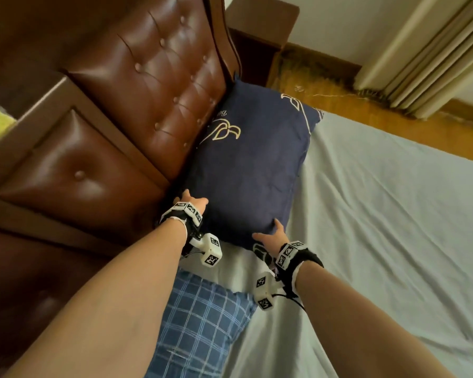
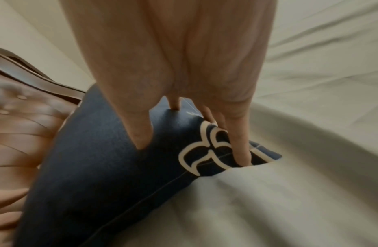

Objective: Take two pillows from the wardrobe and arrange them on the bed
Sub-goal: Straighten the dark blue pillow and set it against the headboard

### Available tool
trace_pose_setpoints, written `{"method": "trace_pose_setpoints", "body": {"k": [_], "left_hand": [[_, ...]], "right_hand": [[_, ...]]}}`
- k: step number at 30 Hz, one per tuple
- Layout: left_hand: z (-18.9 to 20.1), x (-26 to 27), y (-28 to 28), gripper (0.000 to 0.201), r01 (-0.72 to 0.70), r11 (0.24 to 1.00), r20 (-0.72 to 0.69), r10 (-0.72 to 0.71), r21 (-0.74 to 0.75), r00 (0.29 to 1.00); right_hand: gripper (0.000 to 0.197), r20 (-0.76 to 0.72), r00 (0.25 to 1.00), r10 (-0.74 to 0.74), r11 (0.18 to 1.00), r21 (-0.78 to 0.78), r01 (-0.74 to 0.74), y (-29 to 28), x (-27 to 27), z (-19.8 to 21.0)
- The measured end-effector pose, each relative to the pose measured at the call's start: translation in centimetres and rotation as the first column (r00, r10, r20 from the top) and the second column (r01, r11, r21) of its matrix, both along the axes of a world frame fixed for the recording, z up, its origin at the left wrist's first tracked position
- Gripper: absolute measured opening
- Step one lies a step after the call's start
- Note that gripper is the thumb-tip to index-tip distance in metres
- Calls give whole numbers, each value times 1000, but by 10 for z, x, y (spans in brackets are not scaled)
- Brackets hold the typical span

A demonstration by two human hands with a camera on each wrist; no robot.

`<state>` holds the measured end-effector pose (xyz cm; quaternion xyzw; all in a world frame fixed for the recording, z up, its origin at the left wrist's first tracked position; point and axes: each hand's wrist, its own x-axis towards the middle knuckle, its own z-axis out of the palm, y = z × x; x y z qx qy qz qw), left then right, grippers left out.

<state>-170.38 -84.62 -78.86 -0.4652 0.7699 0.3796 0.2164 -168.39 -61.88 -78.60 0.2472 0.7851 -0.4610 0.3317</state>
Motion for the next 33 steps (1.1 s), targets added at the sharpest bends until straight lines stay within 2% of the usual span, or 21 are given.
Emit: {"method": "trace_pose_setpoints", "body": {"k": [3, 4, 6, 8, 10, 13, 17, 20, 21, 23, 24, 25, 26, 29, 31, 33], "left_hand": [[-31, 10, 5, 91, -164, 986, 5, 164, 10, 986], [-48, 13, 4, 101, -265, 963, 6, 265, 55, 964], [-69, 16, 2, 116, -408, 877, -56, 434, 252, 899], [-98, 13, -4, 114, -466, 814, -153, 539, 347, 828], [-67, 16, -6, 90, -430, 856, -241, 498, 286, 833], [-44, 27, -21, 53, -376, 922, -270, 385, 88, 882], [-41, 32, -24, 24, -243, 970, -221, 237, 2, 946], [-56, 21, -26, 30, -161, 987, -173, 155, -25, 973], [-63, 18, -26, 43, -137, 990, -122, 142, 44, 982], [-76, 21, -21, 94, -96, 985, -60, 105, 143, 993], [-67, 26, -16, 114, -101, 980, -10, 104, 172, 994], [-60, 35, -12, 123, -110, 981, 34, 106, 159, 994], [-45, 47, -10, 119, -105, 986, 60, 98, 127, 993], [-19, 82, -14, 81, 6, 1000, 121, -7, 7, 993], [-36, 114, -23, 63, 42, 999, 162, -38, -17, 986], [-45, 148, -30, 61, 4, 988, 212, 30, -157, 977]], "right_hand": [[92, -8, 998, -61, 998, -16, 60, -5, 4, -15], [90, -29, 996, -83, 997, -12, 82, -7, 4, -21], [84, -83, 992, -93, 996, -4, 93, -14, 3, -32], [67, -121, 992, -48, 997, 48, 54, -18, 3, -39], [53, -110, 994, 6, 997, 72, 2, -20, 4, -38], [49, -51, 993, 108, 986, 130, -101, -27, 4, -34], [41, -133, 991, 13, 990, 139, 6, -31, -5, -30], [43, -195, 980, -41, 993, 99, 61, -31, -12, -33], [49, -213, 976, -45, 995, 77, 62, -31, -11, -38], [63, -198, 979, -48, 997, 53, 59, -28, 5, -37], [72, -174, 983, -53, 996, 57, 64, -24, 14, -38], [77, -114, 992, -53, 995, 75, 62, -19, 24, -34], [81, -50, 998, -41, 993, 106, 46, -15, 34, -28], [96, 196, 979, 55, 974, 207, -96, -10, 54, -18], [87, 303, 926, 225, 950, 143, -277, -14, 71, -18], [88, 345, 849, 400, 886, 91, -455, -18, 91, -25]]}}
